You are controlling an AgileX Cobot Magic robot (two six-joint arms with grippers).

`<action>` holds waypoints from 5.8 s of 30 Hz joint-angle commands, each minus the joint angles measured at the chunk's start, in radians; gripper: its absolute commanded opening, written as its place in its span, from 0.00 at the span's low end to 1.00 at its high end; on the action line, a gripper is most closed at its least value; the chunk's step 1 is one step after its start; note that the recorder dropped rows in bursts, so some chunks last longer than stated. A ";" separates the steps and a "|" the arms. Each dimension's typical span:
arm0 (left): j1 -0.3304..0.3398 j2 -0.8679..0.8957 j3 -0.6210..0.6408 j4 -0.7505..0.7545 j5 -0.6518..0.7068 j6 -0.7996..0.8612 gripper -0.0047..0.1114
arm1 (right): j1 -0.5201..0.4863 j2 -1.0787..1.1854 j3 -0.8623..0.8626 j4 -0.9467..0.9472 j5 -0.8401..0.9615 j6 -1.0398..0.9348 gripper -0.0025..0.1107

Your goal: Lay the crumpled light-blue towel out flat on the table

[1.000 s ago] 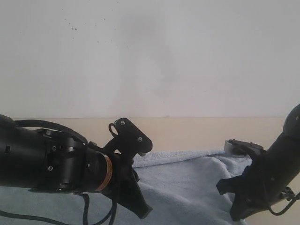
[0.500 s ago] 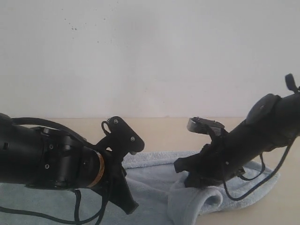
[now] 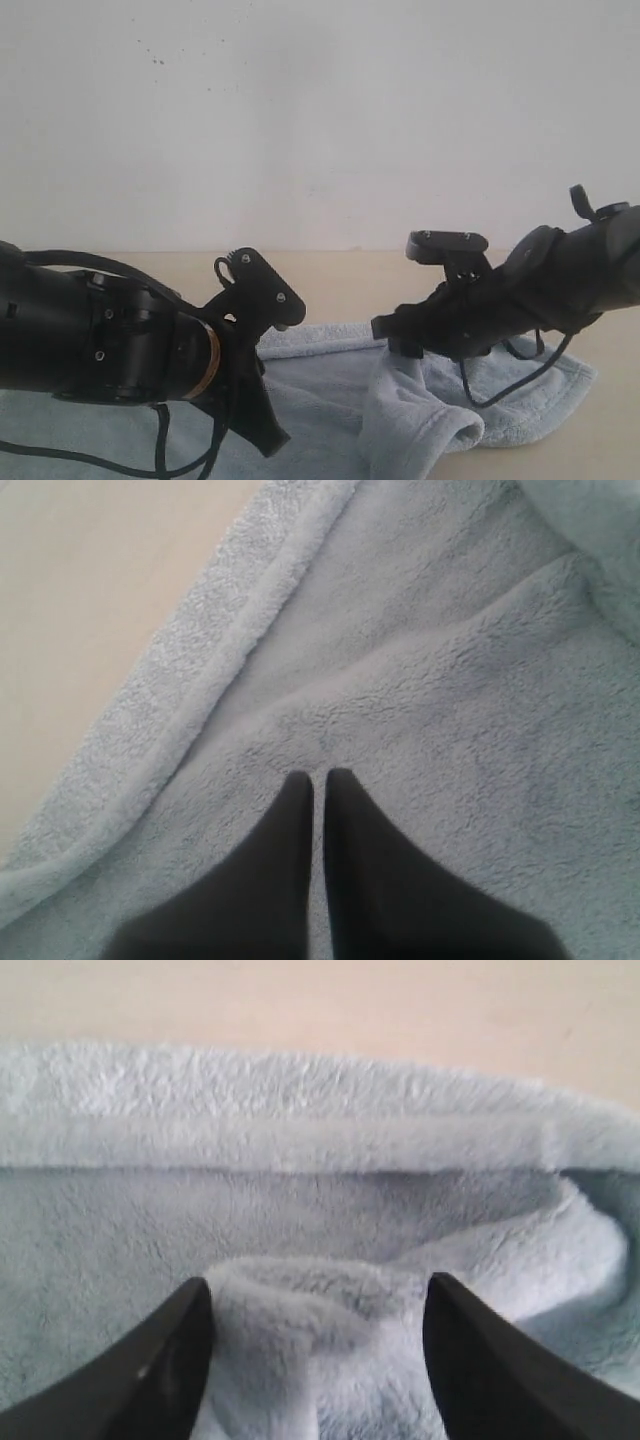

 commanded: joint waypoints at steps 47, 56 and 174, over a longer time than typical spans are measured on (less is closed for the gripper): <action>0.001 -0.472 0.292 -0.963 -0.013 0.781 0.07 | -0.103 -0.343 0.354 -0.016 0.364 0.344 0.23; 0.001 -0.472 0.292 -0.963 -0.013 0.781 0.07 | -0.103 -0.342 0.354 -0.014 0.366 0.344 0.23; 0.001 -0.472 0.292 -0.956 -0.009 0.827 0.07 | 0.012 -0.510 0.277 -1.439 0.418 0.992 0.02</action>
